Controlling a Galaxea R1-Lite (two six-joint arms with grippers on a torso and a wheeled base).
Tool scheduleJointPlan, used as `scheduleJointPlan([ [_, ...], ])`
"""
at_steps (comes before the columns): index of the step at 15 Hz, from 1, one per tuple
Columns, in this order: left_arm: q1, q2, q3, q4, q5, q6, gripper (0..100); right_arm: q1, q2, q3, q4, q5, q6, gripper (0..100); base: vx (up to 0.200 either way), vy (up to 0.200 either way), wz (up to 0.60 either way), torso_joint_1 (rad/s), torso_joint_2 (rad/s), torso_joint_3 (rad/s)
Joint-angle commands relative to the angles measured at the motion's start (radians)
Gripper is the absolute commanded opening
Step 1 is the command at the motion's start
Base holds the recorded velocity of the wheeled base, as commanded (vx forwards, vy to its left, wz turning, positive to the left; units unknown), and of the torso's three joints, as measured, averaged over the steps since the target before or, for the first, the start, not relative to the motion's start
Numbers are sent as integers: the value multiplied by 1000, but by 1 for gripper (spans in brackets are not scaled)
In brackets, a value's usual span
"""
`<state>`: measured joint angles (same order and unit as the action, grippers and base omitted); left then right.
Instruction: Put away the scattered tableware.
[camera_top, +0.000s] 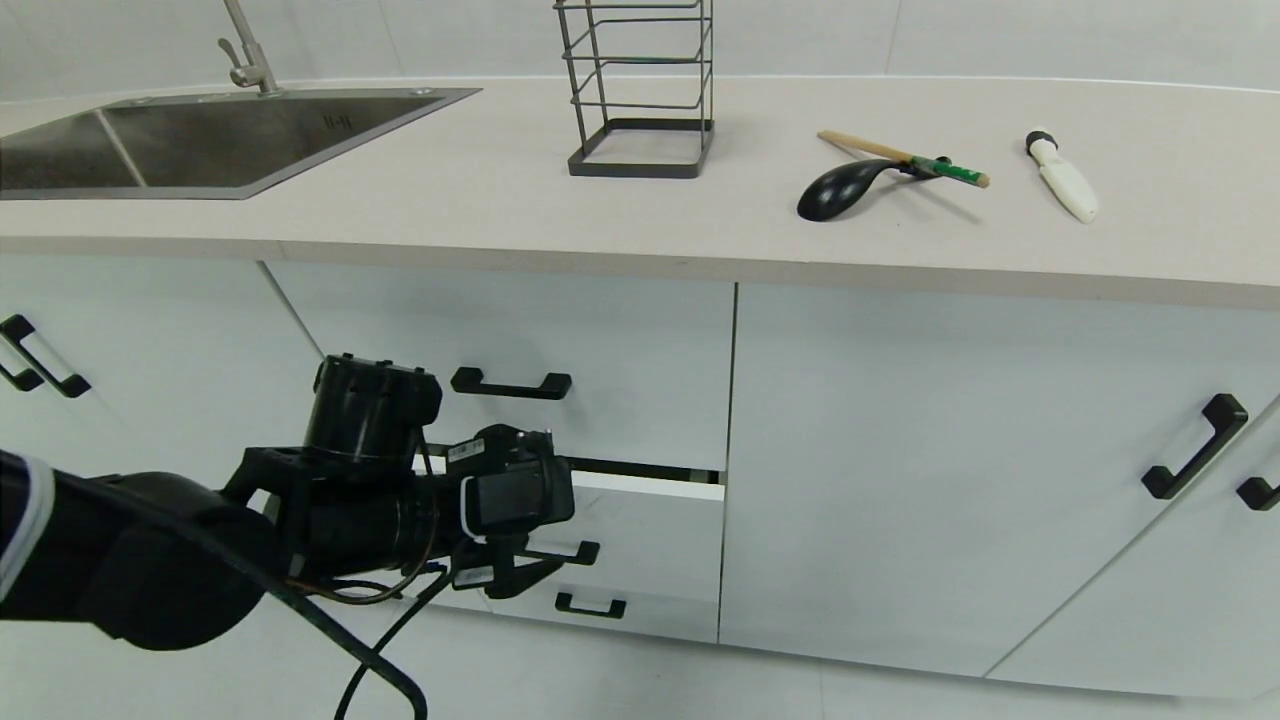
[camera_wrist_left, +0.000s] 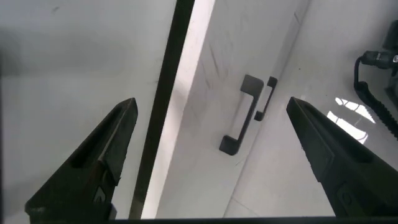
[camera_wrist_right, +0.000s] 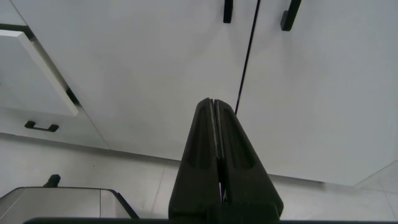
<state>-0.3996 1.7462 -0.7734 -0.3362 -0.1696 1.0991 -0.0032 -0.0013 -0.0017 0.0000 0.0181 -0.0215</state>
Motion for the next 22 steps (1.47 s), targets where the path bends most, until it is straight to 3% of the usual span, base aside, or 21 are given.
scheduleJointPlan([
  [1, 5, 78, -18, -12, 1, 1, 100, 0, 1, 0, 0, 0, 0, 0, 0, 0, 0, 0, 0, 0],
  [4, 11, 145, -29, -107, 4, -4, 100, 0, 1, 0, 0, 0, 0, 0, 0, 0, 0, 0, 0, 0],
  [9, 13, 210, -67, -115, 1, -2, 100, 0, 1, 0, 0, 0, 0, 0, 0, 0, 0, 0, 0, 0],
  [15, 13, 193, -17, -110, -4, -2, 100, 0, 1, 0, 0, 0, 0, 0, 0, 0, 0, 0, 0, 0],
  [19, 13, 122, 77, -107, -8, -7, 100, 0, 1, 0, 0, 0, 0, 0, 0, 0, 0, 0, 0, 0],
  [22, -10, -31, 273, -106, -10, -4, 100, 0, 1, 0, 0, 0, 0, 0, 0, 0, 0, 0, 0, 0],
])
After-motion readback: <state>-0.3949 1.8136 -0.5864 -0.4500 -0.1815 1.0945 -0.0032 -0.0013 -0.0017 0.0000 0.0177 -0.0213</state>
